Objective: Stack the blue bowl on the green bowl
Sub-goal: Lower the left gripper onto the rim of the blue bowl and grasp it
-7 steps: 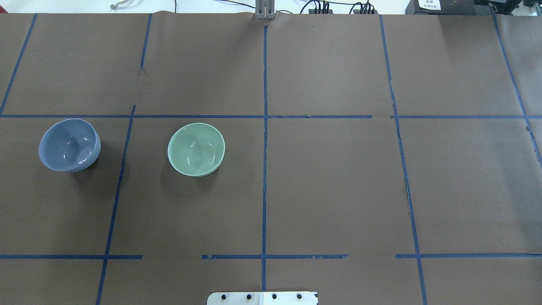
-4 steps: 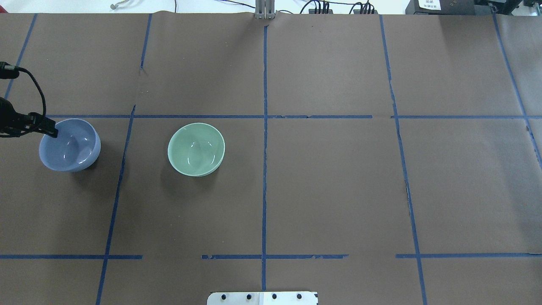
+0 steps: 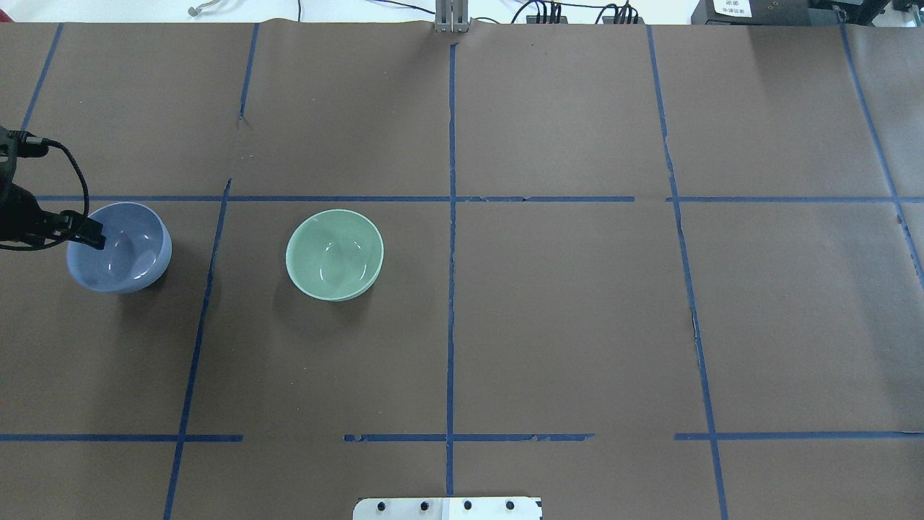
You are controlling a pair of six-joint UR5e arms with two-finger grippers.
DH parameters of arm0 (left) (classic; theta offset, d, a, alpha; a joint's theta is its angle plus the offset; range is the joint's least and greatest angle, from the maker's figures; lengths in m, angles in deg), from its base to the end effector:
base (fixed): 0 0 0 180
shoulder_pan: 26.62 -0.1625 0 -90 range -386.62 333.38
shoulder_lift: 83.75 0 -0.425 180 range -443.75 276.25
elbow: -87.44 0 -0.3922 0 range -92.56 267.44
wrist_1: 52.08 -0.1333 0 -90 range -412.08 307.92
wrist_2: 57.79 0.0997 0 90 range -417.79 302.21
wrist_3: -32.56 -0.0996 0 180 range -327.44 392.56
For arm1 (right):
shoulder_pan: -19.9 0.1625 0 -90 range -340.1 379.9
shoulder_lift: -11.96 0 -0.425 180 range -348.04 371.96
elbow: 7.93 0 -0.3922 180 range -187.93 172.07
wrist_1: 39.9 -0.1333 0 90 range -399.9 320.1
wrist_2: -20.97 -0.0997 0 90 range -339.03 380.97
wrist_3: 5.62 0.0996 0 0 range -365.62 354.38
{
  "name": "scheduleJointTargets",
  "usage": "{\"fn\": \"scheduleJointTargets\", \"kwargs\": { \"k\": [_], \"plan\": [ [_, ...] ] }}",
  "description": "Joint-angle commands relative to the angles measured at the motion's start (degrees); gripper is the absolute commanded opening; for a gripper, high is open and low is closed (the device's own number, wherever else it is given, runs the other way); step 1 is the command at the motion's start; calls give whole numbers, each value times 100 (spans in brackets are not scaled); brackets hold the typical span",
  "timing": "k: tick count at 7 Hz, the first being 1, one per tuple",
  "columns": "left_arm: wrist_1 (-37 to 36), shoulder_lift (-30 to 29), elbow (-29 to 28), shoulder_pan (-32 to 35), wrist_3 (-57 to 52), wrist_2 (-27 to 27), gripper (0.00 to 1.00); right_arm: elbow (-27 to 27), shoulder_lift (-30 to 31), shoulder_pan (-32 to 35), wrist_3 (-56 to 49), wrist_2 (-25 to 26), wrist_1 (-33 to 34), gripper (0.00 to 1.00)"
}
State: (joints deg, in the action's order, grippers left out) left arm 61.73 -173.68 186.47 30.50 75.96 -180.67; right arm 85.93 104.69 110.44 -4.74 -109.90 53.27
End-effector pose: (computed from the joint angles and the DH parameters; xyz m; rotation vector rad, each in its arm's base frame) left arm 0.2136 -0.4764 0.5428 0.0926 0.7813 -0.0100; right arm 0.0725 -0.4682 0.6581 -0.0362 -0.7132 0.0364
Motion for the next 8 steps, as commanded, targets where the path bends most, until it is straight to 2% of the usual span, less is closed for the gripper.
{"fn": "scheduleJointTargets", "kwargs": {
  "k": [1, 2, 3, 5, 7, 8],
  "plan": [
    [412, 11, -382, -8, 11, -33, 100, 0, 0, 7, 0, 0, 0, 100],
    [441, 11, -445, -16, 46, -60, 87, 0, 0, -1, 0, 0, 0, 100],
    [441, 2, -472, -16, 81, -69, 66, 0, 0, -2, 0, 0, 0, 100],
    [441, 2, -489, -16, 90, -69, 40, 0, 0, -1, 0, 0, 0, 100],
    [441, 2, -455, -16, 99, -69, 0, 0, 0, -2, 0, 0, 0, 100],
    [441, 11, -350, 1, 90, -95, 0, 0, 0, -2, 0, 0, 0, 100]
  ]
}}
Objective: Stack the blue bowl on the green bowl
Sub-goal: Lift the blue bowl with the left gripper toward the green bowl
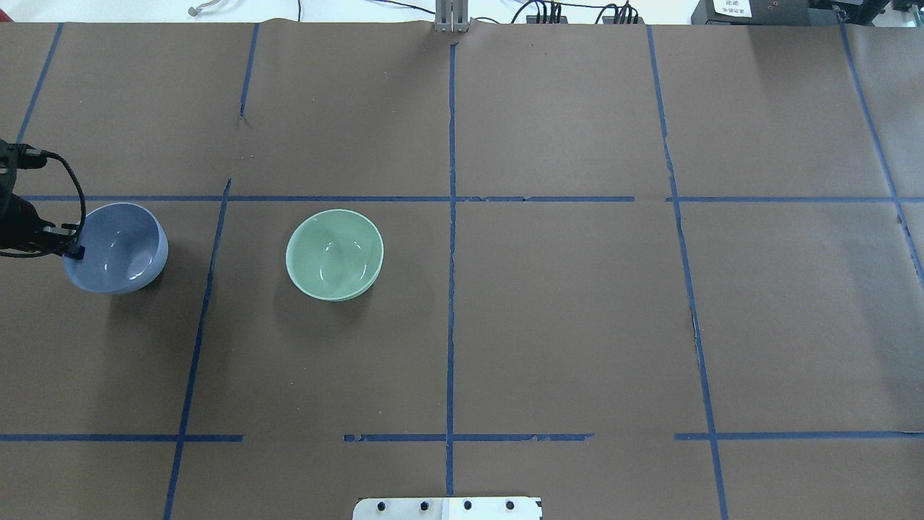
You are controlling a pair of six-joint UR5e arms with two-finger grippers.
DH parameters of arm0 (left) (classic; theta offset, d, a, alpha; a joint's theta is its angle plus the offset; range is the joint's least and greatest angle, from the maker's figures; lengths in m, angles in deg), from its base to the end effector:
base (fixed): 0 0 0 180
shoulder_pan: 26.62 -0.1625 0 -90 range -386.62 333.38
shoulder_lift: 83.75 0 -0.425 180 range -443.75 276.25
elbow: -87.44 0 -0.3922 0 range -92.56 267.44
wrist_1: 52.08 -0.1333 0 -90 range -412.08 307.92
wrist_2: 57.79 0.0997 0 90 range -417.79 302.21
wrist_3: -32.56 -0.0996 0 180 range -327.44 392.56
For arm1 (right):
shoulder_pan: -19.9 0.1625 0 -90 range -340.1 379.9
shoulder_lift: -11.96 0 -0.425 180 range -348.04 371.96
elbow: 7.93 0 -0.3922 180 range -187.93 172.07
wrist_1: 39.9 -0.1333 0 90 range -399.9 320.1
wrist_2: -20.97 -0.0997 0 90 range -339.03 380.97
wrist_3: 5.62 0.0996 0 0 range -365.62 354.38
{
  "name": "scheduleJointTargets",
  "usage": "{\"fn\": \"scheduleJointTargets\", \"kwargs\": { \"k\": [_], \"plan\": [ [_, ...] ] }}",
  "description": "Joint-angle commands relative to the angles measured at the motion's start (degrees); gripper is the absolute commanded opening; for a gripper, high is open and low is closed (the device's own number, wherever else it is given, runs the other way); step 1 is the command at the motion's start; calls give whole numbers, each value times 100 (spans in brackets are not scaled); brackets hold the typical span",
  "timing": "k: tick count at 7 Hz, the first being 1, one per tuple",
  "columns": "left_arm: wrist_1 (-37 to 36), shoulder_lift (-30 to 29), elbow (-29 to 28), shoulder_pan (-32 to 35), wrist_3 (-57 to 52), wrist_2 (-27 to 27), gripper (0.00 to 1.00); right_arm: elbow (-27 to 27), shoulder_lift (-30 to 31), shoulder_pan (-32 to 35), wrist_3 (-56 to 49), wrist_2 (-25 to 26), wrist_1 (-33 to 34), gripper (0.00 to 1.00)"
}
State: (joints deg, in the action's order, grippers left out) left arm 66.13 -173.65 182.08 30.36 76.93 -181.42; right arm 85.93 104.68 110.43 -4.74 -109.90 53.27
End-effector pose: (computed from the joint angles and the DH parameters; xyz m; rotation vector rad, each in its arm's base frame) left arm 0.2173 -0.4777 0.5723 0.0762 0.7914 -0.0198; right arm 0.0725 -0.4683 0.6580 -0.0361 -0.7132 0.0362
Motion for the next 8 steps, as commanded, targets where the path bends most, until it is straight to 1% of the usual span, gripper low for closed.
{"fn": "scheduleJointTargets", "kwargs": {
  "k": [1, 2, 3, 4, 5, 6, 7, 8],
  "plan": [
    [-43, 25, 90, 40, -86, -438, 0, 0, 0, 8, 0, 0, 0, 100],
    [-70, -1, 186, 223, -104, -999, 0, 0, 0, 0, 0, 0, 0, 100],
    [-148, -1, 413, 625, -313, -1065, 0, 0, 0, 0, 0, 0, 0, 100],
    [-897, -27, 911, 856, -524, -1066, 0, 0, 0, 0, 0, 0, 0, 100],
    [-1932, -71, 1612, 980, -648, -1014, 0, 0, 0, 0, 0, 0, 0, 100],
    [-2551, -150, 2028, 1059, -658, -996, 0, 0, 0, 8, 0, 0, 0, 100],
    [-2984, -595, 2233, 1156, -562, -996, 0, 0, 0, 8, 0, 0, 0, 100],
    [-3632, -1156, 2313, 1131, -152, -996, 0, 0, 0, 8, 0, 0, 0, 100]
  ]
}}
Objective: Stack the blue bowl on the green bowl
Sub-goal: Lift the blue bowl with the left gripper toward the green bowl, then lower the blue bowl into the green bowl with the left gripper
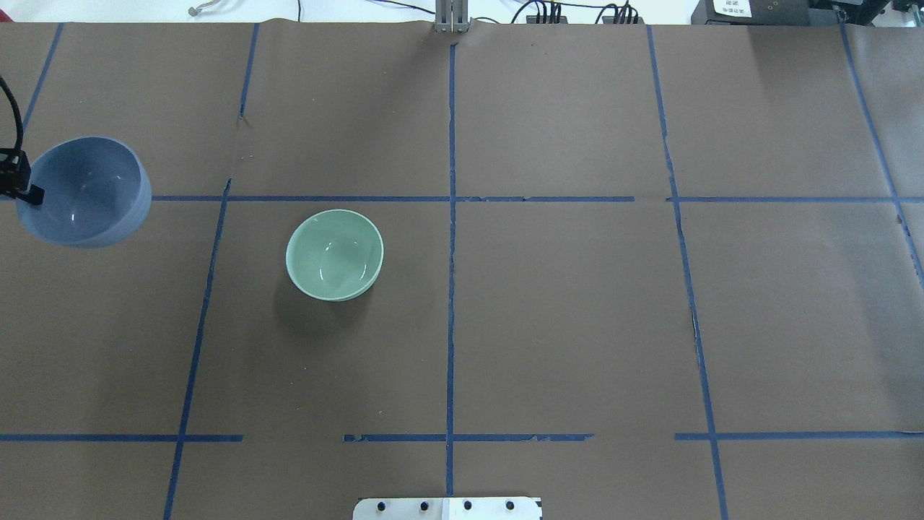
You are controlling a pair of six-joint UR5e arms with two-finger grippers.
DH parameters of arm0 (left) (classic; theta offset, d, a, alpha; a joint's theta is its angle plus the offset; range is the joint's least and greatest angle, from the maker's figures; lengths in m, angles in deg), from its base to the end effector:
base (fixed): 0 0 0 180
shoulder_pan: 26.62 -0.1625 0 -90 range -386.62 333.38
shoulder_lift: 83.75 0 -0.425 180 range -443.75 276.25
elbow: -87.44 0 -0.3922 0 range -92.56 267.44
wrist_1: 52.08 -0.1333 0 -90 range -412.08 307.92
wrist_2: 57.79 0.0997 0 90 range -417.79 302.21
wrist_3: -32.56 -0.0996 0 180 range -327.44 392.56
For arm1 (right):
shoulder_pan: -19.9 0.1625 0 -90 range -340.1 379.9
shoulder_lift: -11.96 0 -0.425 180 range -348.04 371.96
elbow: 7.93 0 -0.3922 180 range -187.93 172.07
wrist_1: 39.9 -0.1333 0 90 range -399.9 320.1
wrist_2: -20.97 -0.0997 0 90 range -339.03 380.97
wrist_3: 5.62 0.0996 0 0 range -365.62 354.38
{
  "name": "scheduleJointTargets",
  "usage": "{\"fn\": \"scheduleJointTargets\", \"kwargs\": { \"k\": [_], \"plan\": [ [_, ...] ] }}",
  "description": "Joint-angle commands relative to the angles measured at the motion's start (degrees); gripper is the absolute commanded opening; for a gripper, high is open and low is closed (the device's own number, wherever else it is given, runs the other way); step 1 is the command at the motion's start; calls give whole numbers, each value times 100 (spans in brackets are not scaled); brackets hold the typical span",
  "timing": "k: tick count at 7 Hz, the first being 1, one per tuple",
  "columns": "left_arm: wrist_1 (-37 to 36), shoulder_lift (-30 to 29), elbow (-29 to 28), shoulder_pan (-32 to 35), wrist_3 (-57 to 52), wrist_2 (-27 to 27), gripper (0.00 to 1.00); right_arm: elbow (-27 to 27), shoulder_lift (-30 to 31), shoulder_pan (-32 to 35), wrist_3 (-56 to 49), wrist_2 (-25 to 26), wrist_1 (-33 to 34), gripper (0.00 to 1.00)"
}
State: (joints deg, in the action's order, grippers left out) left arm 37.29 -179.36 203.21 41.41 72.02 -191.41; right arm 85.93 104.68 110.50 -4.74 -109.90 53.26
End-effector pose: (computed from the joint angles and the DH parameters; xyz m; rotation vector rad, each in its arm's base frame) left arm 0.1268 -0.4869 0.3922 0.0593 0.8976 -0.0802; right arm 0.0730 -0.4682 0.6580 -0.0355 -0.7132 0.0373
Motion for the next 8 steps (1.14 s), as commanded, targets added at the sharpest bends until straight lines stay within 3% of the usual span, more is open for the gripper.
{"fn": "scheduleJointTargets", "kwargs": {
  "k": [1, 2, 4, 6, 8],
  "plan": [
    [-937, -1026, 261, -252, 1127, 3, 0, 0, 0, -7, 0, 0, 0, 100],
    [-921, -1274, 314, -855, 2004, 82, 0, 0, 0, -7, 0, 0, 0, 100],
    [-625, -1689, 123, -2095, 3222, 827, 0, 0, 0, -7, 0, 0, 0, 100],
    [297, -1777, -579, -2241, 3595, 917, 0, 0, 0, -7, 0, 0, 0, 100],
    [599, -1812, -827, -2303, 3604, 926, 0, 0, 0, 1, 0, 0, 0, 100]
  ]
}}
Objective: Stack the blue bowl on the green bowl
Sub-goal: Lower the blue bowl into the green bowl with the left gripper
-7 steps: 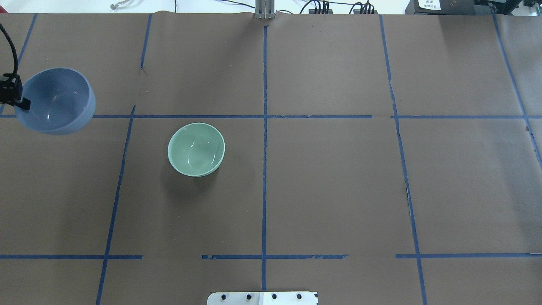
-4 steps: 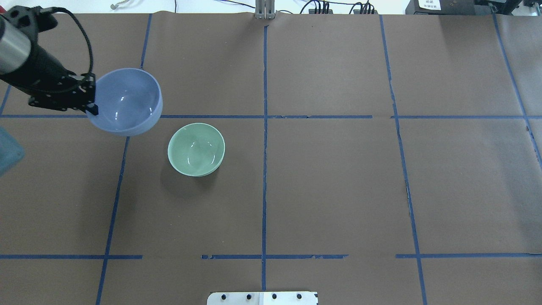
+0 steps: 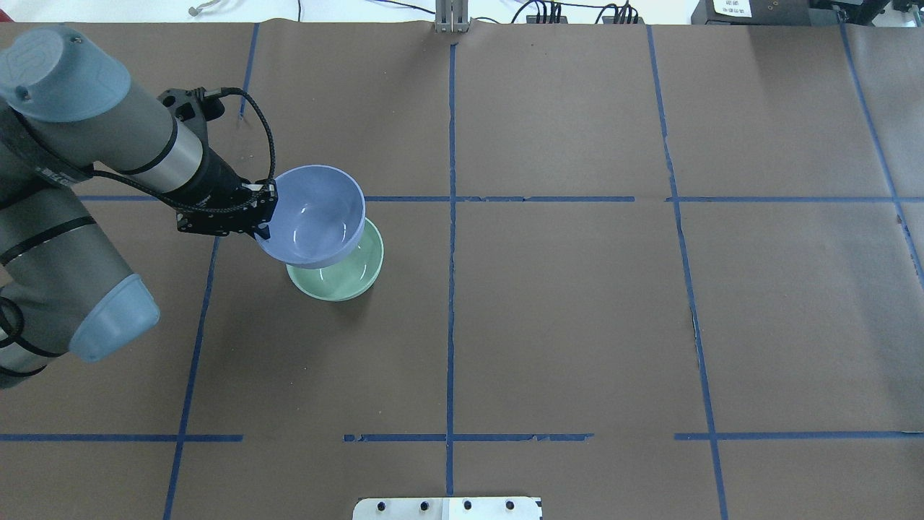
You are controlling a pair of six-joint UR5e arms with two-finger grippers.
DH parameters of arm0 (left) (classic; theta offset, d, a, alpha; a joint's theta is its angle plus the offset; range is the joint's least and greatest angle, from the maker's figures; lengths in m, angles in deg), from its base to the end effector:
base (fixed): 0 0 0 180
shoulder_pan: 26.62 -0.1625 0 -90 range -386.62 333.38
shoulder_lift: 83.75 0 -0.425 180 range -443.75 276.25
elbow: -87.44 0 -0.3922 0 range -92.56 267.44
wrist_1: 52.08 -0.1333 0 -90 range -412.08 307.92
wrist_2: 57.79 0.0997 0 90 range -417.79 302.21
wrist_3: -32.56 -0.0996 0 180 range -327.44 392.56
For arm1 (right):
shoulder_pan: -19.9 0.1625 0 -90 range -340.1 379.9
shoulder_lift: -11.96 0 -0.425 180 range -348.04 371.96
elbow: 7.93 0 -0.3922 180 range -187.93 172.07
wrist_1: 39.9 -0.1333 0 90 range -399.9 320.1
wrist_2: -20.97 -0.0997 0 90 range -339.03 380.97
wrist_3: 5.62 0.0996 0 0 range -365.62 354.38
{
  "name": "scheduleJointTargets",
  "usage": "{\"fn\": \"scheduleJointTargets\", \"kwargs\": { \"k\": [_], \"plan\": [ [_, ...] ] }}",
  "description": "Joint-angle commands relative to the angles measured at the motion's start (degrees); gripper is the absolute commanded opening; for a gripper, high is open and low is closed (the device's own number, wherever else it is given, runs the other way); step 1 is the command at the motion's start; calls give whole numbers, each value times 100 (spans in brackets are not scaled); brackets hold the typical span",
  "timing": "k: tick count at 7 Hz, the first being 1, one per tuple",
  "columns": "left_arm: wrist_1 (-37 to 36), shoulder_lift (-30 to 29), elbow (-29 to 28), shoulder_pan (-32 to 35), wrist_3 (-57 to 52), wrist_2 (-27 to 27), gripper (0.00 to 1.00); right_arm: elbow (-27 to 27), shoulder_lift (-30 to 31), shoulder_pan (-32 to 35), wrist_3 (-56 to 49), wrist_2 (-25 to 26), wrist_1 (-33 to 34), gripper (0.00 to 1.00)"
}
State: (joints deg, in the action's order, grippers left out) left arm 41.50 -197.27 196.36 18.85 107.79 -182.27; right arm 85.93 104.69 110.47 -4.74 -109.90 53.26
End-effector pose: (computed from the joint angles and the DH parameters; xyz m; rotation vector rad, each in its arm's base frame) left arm 0.3571 -0.4727 0.2728 -0.1014 0.9588 -0.2523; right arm 0.0728 -0.4681 0.6581 -0.0358 -0.7132 0.0369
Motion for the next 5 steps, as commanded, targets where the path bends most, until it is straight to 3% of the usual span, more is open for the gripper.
{"fn": "scheduleJointTargets", "kwargs": {
  "k": [1, 5],
  "plan": [
    [222, -56, -256, -99, 27, 12, 0, 0, 0, -5, 0, 0, 0, 100],
    [609, -39, -521, -355, -8, 162, 0, 0, 0, -5, 0, 0, 0, 100]
  ]
}}
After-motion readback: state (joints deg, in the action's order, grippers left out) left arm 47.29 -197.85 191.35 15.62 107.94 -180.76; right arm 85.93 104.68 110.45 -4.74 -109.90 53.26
